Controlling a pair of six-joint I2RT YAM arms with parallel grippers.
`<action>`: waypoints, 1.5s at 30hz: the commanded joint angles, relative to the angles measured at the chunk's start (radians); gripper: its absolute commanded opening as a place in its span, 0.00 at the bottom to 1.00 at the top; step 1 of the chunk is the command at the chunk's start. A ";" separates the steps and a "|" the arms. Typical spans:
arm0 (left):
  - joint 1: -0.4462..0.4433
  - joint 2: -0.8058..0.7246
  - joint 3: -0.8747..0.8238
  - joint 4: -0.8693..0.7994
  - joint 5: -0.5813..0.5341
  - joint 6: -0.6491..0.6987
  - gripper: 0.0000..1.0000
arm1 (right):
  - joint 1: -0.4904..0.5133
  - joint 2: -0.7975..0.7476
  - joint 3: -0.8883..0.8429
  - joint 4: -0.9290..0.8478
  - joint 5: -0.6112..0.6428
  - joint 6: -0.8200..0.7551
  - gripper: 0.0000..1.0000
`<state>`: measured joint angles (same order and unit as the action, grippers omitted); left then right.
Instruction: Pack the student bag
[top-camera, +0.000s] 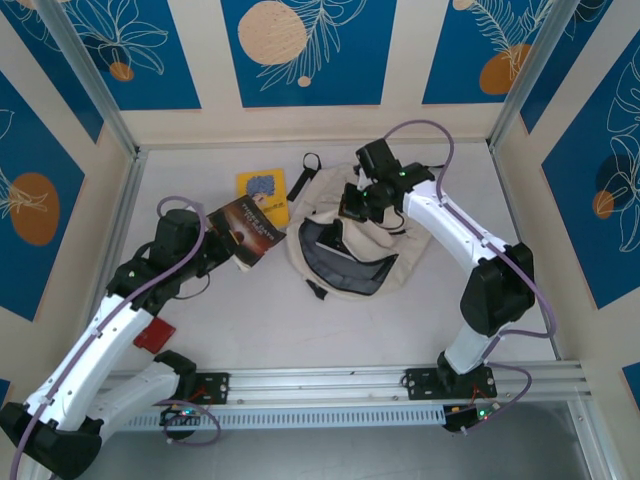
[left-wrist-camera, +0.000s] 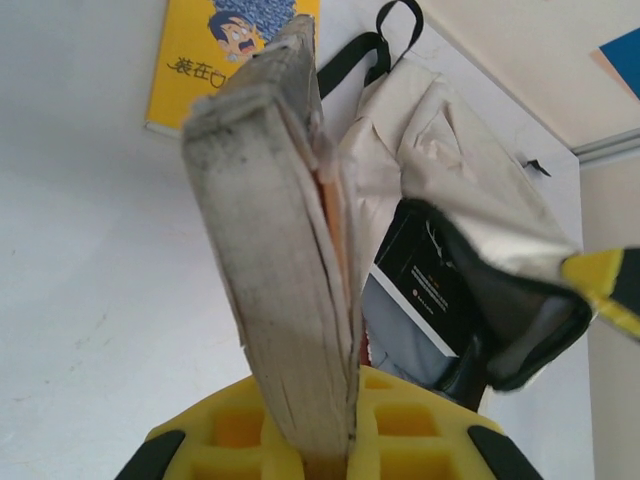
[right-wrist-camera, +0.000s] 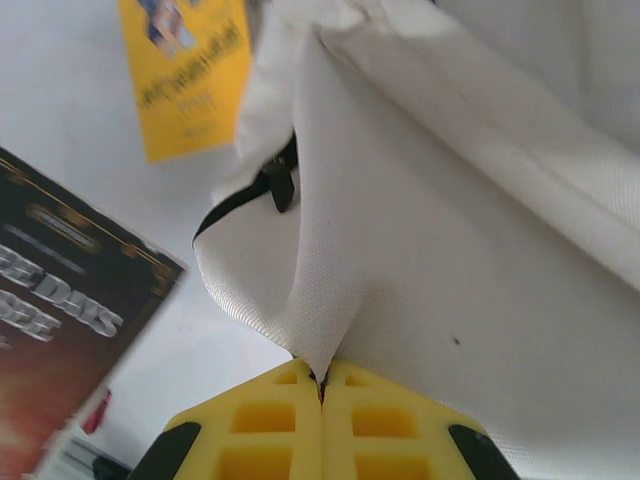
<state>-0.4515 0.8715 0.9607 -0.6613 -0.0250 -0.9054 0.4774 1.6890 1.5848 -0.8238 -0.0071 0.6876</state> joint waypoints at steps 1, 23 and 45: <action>0.013 -0.040 0.005 0.051 0.045 0.031 0.00 | -0.003 0.043 0.126 -0.019 0.021 0.007 0.00; -0.027 0.027 -0.194 0.484 0.476 -0.139 0.00 | -0.004 0.145 0.360 -0.057 -0.058 0.007 0.00; -0.324 0.466 -0.157 0.902 -0.007 -0.463 0.00 | -0.032 0.039 0.295 -0.017 -0.197 0.044 0.00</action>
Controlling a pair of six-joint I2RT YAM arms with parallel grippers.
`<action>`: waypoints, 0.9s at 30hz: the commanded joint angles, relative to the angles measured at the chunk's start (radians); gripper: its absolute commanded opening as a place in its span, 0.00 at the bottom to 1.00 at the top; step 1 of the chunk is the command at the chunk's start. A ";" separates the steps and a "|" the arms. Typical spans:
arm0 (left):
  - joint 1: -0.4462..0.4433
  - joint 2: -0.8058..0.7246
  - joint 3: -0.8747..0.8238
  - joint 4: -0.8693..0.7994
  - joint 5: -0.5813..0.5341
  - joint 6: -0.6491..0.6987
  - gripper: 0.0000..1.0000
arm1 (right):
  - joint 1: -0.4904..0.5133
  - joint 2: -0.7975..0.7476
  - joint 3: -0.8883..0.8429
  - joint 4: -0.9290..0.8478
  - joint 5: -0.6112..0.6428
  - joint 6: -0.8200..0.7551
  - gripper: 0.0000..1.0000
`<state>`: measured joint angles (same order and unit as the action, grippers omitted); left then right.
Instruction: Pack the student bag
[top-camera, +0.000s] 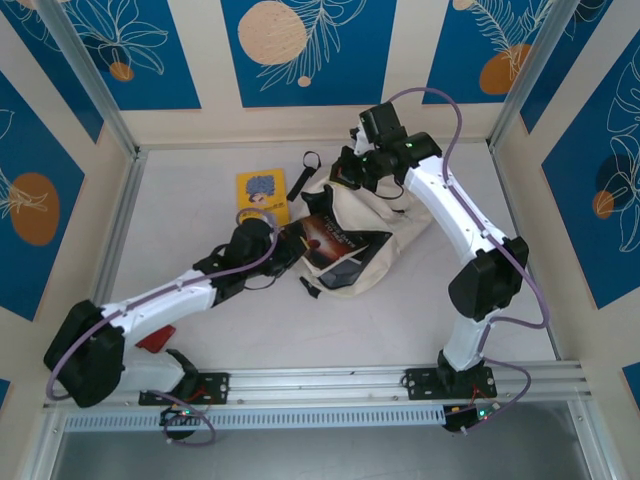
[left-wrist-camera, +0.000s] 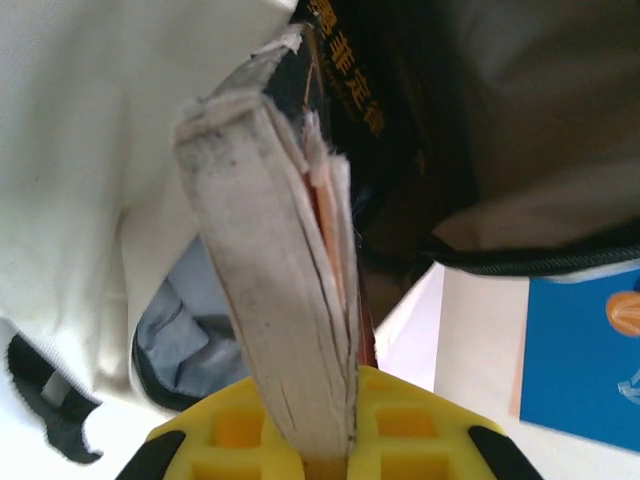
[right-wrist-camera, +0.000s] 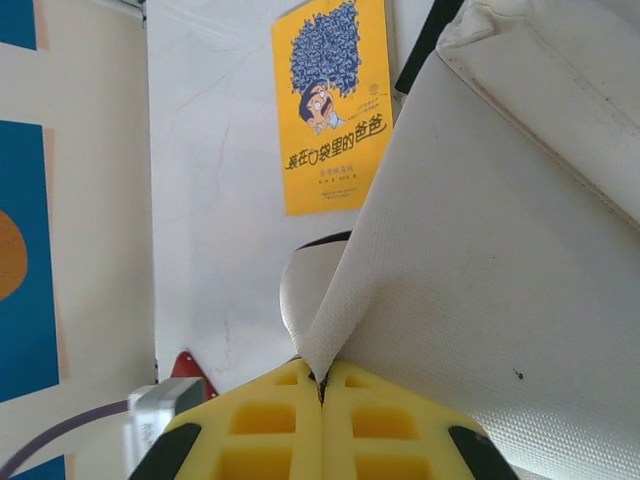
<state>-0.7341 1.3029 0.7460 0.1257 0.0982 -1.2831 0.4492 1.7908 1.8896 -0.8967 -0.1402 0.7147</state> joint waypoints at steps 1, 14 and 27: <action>-0.056 0.065 0.079 0.117 -0.148 -0.094 0.00 | -0.007 -0.067 -0.016 0.056 -0.066 0.019 0.00; -0.139 0.332 0.289 0.019 -0.344 -0.163 0.00 | -0.047 -0.129 -0.106 0.086 -0.077 0.039 0.00; -0.150 0.529 0.451 0.003 -0.366 -0.209 0.07 | -0.072 -0.157 -0.159 0.109 -0.105 0.049 0.00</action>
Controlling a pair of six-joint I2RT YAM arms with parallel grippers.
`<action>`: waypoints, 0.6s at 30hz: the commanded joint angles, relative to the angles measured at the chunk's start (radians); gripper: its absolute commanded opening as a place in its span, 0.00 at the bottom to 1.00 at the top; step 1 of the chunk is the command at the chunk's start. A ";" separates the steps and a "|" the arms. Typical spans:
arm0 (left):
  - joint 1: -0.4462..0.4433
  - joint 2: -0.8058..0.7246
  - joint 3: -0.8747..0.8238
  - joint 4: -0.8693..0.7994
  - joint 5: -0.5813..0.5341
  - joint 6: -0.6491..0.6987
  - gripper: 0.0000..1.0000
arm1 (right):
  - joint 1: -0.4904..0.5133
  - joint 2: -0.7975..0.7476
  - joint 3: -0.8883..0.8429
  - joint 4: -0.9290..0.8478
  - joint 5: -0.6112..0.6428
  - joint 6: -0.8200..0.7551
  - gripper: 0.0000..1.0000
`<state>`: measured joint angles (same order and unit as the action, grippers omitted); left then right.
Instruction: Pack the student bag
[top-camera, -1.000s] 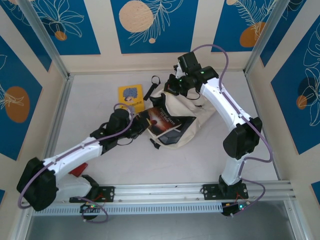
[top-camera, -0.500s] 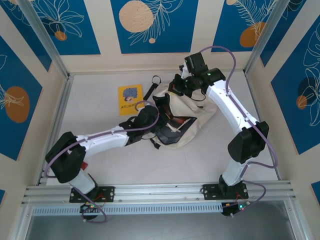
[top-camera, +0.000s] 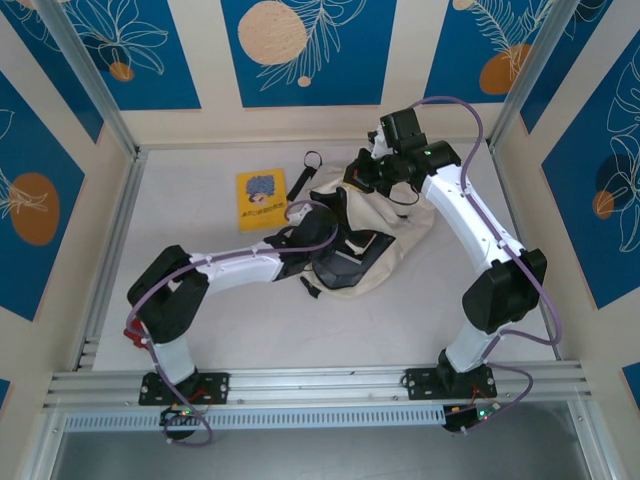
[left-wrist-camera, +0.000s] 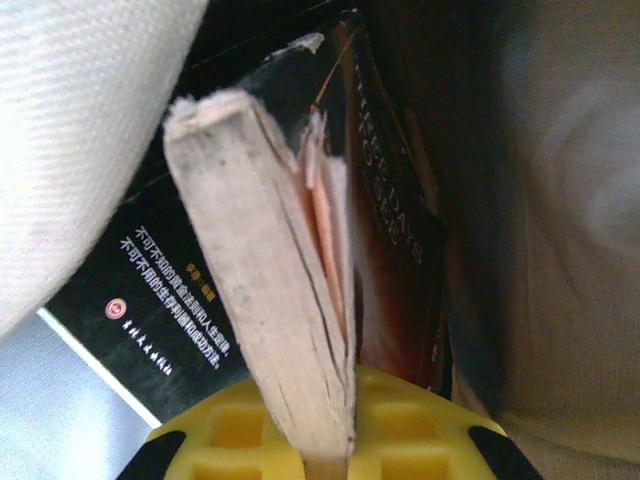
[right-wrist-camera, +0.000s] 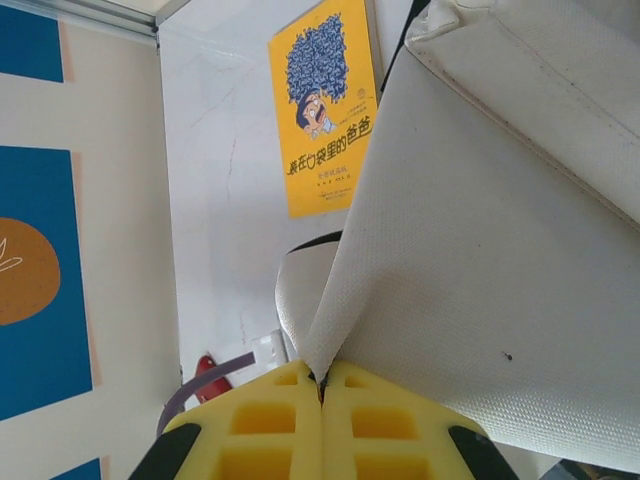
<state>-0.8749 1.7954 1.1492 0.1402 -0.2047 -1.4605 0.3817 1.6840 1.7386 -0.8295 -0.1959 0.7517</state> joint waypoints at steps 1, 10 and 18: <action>-0.012 0.047 0.055 -0.009 -0.070 -0.041 0.11 | -0.006 -0.050 -0.011 0.044 -0.049 0.014 0.00; -0.033 0.003 0.029 -0.038 -0.084 -0.021 0.52 | -0.021 -0.078 -0.063 0.052 -0.025 0.029 0.00; -0.042 -0.148 -0.075 -0.116 -0.035 -0.049 0.71 | -0.031 -0.081 -0.088 0.067 -0.021 0.038 0.00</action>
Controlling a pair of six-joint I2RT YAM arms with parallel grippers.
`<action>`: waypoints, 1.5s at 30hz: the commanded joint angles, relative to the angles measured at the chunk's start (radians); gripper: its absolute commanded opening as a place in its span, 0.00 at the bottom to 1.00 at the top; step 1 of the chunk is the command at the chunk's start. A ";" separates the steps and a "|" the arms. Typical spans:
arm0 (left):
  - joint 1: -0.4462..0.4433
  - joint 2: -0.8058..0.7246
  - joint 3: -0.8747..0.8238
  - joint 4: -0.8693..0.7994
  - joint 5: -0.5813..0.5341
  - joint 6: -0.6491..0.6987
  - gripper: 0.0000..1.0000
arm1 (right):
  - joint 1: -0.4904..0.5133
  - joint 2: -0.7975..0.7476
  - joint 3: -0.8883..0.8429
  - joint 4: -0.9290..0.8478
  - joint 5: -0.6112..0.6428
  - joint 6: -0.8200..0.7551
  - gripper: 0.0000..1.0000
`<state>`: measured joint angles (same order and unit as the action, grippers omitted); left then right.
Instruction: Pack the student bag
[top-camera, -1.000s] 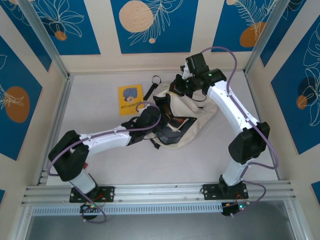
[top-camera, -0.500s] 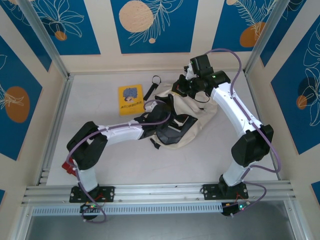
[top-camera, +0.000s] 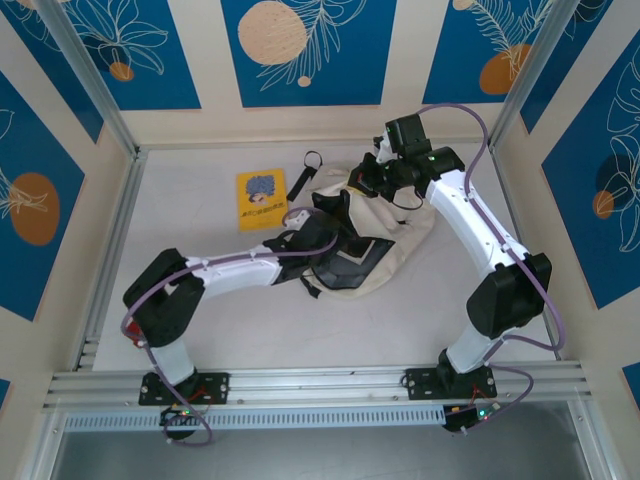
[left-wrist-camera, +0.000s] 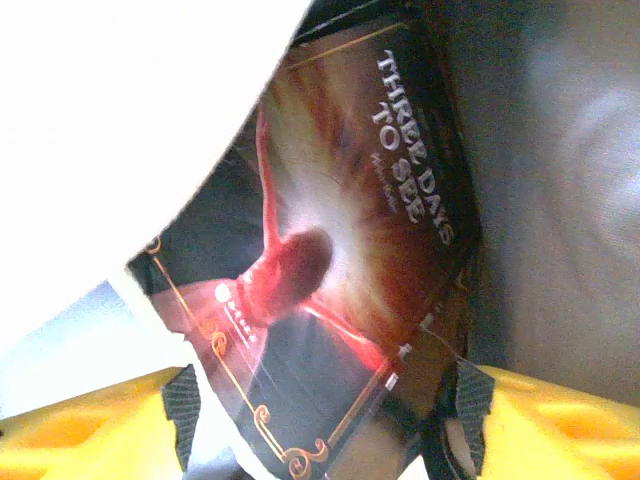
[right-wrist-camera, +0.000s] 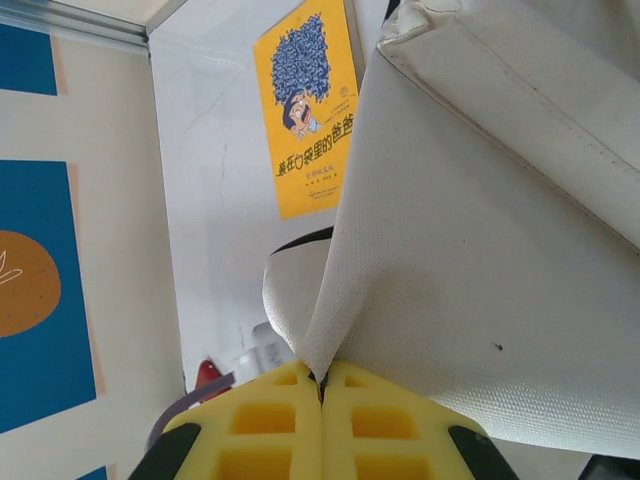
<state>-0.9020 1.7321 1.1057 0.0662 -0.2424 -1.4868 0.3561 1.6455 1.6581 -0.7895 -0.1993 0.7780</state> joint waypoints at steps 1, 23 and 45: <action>-0.015 -0.101 -0.042 -0.056 0.007 -0.025 0.72 | -0.006 -0.043 -0.012 0.027 -0.016 0.013 0.00; 0.062 -0.469 -0.022 -0.735 -0.085 0.523 0.90 | 0.037 -0.031 -0.359 0.045 -0.012 -0.060 0.00; 0.541 0.083 0.323 -0.728 0.177 1.004 0.80 | 0.111 -0.156 -0.360 0.017 0.174 -0.070 0.87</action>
<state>-0.3790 1.7531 1.3518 -0.6590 -0.1081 -0.5598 0.4656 1.5078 1.2793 -0.7292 -0.0601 0.7097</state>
